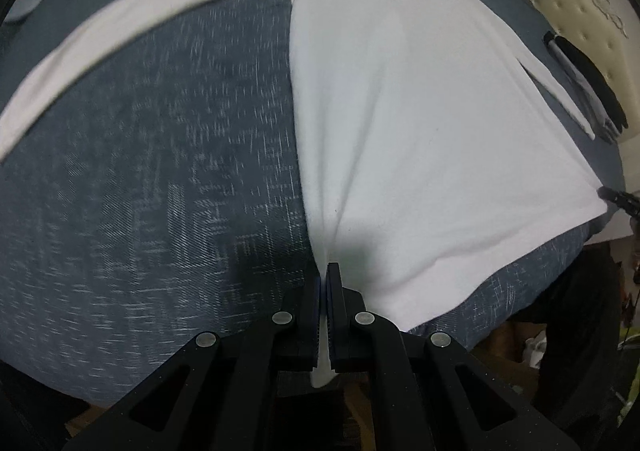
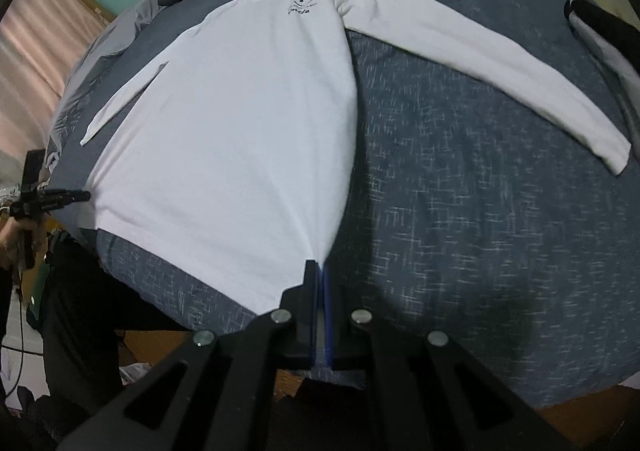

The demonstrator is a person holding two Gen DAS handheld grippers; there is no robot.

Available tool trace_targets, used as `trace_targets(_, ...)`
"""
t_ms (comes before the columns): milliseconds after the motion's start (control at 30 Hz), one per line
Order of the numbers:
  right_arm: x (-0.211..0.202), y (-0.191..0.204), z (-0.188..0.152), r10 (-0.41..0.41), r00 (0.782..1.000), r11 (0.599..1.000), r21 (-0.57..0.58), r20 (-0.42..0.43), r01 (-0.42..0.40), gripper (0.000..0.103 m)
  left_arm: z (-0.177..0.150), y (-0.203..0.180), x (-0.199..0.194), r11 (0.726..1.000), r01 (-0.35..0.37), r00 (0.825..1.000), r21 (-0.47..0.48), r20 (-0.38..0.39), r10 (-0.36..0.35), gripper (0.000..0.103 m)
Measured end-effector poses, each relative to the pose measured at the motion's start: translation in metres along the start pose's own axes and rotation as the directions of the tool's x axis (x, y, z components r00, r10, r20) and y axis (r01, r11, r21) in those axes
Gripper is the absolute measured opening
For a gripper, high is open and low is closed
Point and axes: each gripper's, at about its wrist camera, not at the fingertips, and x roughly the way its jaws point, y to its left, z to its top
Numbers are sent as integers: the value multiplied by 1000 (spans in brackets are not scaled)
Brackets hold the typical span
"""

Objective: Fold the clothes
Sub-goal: 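Pull the held hem straight with both grippers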

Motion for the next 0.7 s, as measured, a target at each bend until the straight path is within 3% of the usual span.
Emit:
trace_targets(67, 2, -1, 1, 1, 1000, 1000, 4, -1, -1, 2, -2, 4, 1, 1000, 8, 1000, -7, -5, -8, 4)
trace_targets(133, 1, -2, 2, 2, 1000, 1000, 5, 1, -2, 2, -4, 7, 1, 1000, 8, 1000, -7, -12, -8, 13)
trace_targets(200, -1, -3, 3, 3, 1000, 1000, 6, 2, -3, 2, -9, 13, 1, 1000, 10, 1000, -8, -14, -10, 39)
trace_targets(333, -2, -5, 2, 9, 1000, 1000, 12, 5, -9, 2, -17, 20, 4, 999, 46, 999, -17, -17, -46, 43)
trace_targets(433, -1, -3, 2, 8, 1000, 1000, 9, 2, -8, 2, -20, 18, 7, 998, 56, 998, -9, -13, -56, 40)
trace_targets(500, -1, -2, 2, 5, 1000, 1000, 7, 2, -5, 2, -20, 14, 7, 998, 69, 997, 3, -23, -69, 3)
trace_targets(700, -14, 4, 6, 0, 1000, 1000, -13, 27, 1, 2, -16, 5, -17, 998, 37, 999, 59, 9, -38, 2)
